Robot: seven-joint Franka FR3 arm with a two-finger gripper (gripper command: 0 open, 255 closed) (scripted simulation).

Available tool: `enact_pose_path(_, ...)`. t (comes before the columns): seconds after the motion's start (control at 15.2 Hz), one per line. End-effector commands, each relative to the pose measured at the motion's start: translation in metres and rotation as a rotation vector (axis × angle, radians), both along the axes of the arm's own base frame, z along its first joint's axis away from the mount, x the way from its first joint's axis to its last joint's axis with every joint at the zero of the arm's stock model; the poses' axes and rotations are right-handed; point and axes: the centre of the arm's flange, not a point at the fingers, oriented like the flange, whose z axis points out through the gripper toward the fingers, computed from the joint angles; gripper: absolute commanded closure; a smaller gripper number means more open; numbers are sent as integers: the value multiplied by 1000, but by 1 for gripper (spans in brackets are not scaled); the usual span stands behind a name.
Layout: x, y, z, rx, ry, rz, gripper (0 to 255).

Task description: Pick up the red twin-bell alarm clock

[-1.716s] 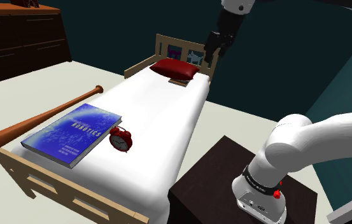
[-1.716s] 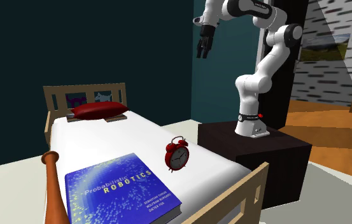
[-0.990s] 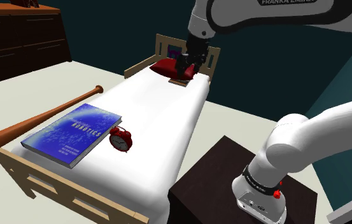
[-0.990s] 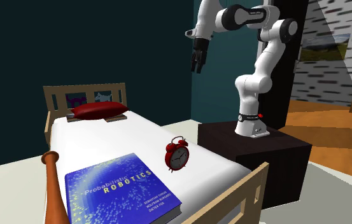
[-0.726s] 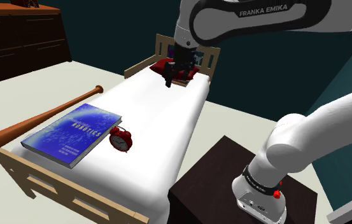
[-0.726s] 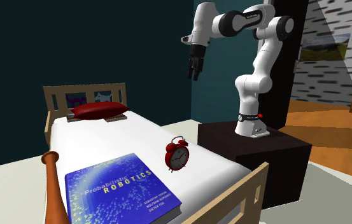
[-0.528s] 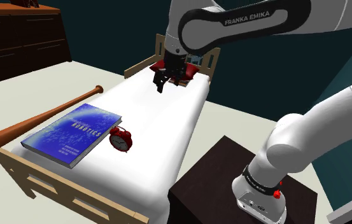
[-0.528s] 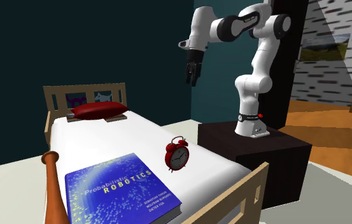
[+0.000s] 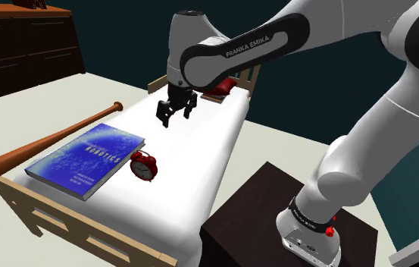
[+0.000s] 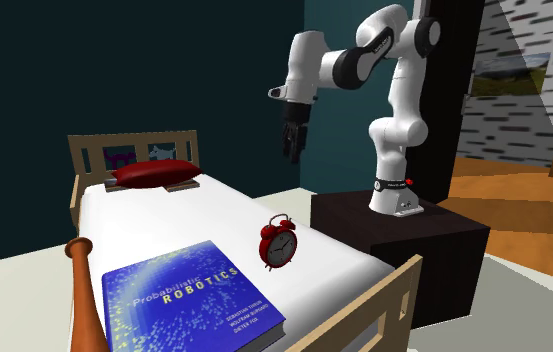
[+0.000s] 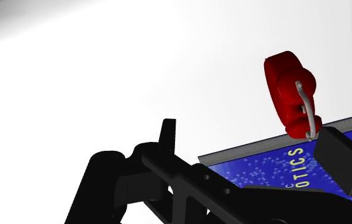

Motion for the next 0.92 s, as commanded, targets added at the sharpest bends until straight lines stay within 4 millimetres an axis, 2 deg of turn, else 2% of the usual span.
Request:
enact_pose_path(0.0, 14, 14, -17, 6, 4, 0, 0)
enact_pose_path(0.79, 89, 106, -120, 40, 28, 5, 0)
enact_pose_path(0.86, 91, 109, -123, 41, 28, 6, 0)
